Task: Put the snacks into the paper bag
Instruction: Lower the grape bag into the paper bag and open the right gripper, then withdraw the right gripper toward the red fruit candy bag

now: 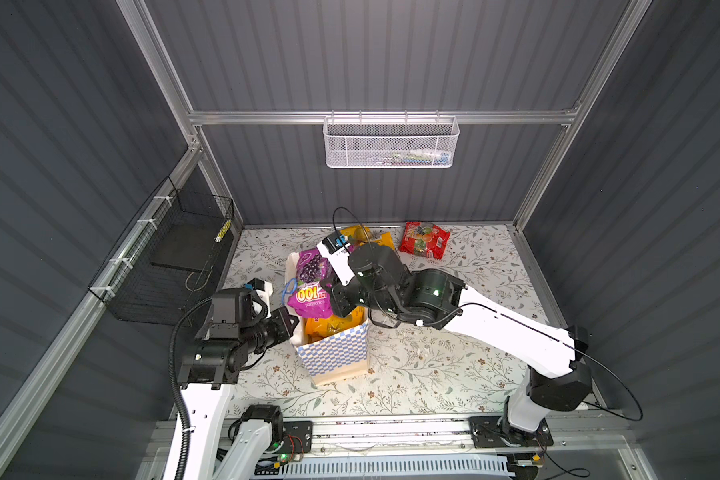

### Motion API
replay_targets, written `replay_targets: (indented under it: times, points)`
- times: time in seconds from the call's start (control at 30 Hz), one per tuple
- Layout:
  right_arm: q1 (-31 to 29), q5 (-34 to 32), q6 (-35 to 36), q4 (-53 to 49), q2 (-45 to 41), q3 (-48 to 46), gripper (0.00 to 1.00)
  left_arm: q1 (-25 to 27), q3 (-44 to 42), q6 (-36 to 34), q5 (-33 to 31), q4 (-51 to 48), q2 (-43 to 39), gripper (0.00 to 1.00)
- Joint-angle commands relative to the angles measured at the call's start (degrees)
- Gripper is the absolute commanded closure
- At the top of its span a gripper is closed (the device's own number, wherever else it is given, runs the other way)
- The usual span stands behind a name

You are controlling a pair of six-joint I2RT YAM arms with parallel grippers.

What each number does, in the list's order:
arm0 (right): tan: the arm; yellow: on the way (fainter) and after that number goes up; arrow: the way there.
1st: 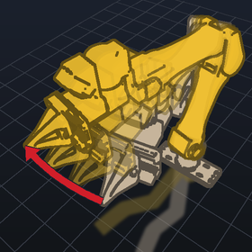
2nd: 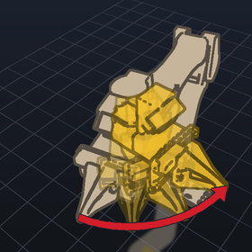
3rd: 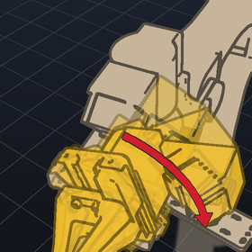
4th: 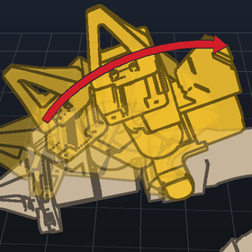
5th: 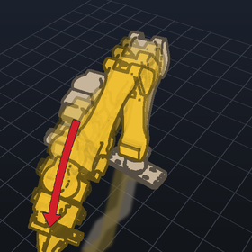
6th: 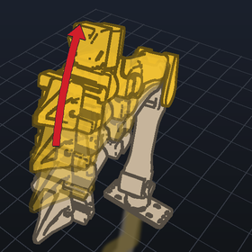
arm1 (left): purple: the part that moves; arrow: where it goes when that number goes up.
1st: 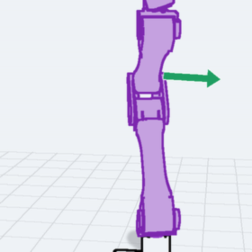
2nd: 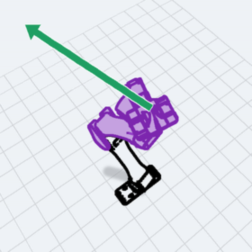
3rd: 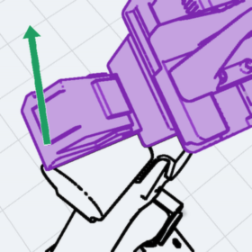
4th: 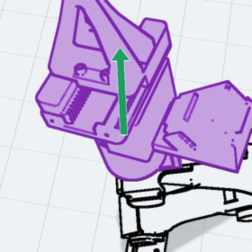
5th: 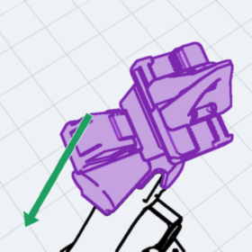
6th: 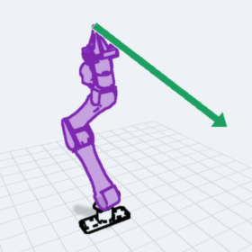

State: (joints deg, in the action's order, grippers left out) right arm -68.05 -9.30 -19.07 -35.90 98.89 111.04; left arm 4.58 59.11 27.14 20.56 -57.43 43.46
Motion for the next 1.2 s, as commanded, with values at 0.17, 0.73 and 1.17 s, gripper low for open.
replay_targets:
  times: [0.17,0.73,1.17]
  points:
    - [0.3,0.0,-9.3,2.9,-2.9,-6.5,1.0,0.2,1.7,-0.5,-0.8,0.0,-0.4,1.0]
    - [0.5,3.1,-20.8,4.4,-0.8,-9.9,0.71,0.2,2.4,0.4,-1.2,0.0,-0.6,1.0]
    - [1.6,3.0,-8.1,6.4,-7.3,-11.5,0.18,0.2,2.3,0.4,-3.6,-0.3,-0.7,1.0]
